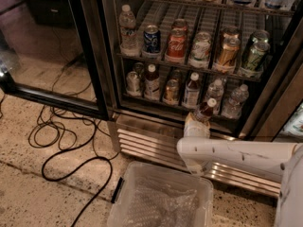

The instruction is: Pick blue plastic bottle from bottom shelf of fridge

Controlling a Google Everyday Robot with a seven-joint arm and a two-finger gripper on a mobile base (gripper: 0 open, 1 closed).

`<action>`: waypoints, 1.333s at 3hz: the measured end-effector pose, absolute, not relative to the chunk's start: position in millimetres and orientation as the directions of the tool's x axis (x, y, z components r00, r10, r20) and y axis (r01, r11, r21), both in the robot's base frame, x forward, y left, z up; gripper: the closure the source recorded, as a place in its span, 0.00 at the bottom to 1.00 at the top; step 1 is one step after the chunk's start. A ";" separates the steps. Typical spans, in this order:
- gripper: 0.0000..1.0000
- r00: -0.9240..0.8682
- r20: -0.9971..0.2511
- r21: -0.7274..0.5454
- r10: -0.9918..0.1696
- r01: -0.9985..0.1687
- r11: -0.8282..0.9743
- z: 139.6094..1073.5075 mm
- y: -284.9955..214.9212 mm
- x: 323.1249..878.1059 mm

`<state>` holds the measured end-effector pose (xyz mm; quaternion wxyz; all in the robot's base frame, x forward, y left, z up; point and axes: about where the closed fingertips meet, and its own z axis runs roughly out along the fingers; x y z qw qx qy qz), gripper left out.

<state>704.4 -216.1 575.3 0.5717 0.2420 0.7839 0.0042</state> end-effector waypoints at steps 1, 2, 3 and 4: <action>1.00 -0.250 -0.876 0.306 0.412 0.374 0.875 568.3 -212.0 693.8; 1.00 -0.250 -0.876 0.306 0.413 0.374 0.875 568.3 -212.0 693.8; 1.00 -0.289 -0.857 0.313 0.426 0.364 0.877 560.7 -207.3 683.1; 1.00 -0.356 -0.816 0.334 0.455 0.352 0.874 545.7 -193.8 655.7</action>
Offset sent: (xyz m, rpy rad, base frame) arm -0.1206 0.0729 -0.0889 0.2822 0.3474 0.1686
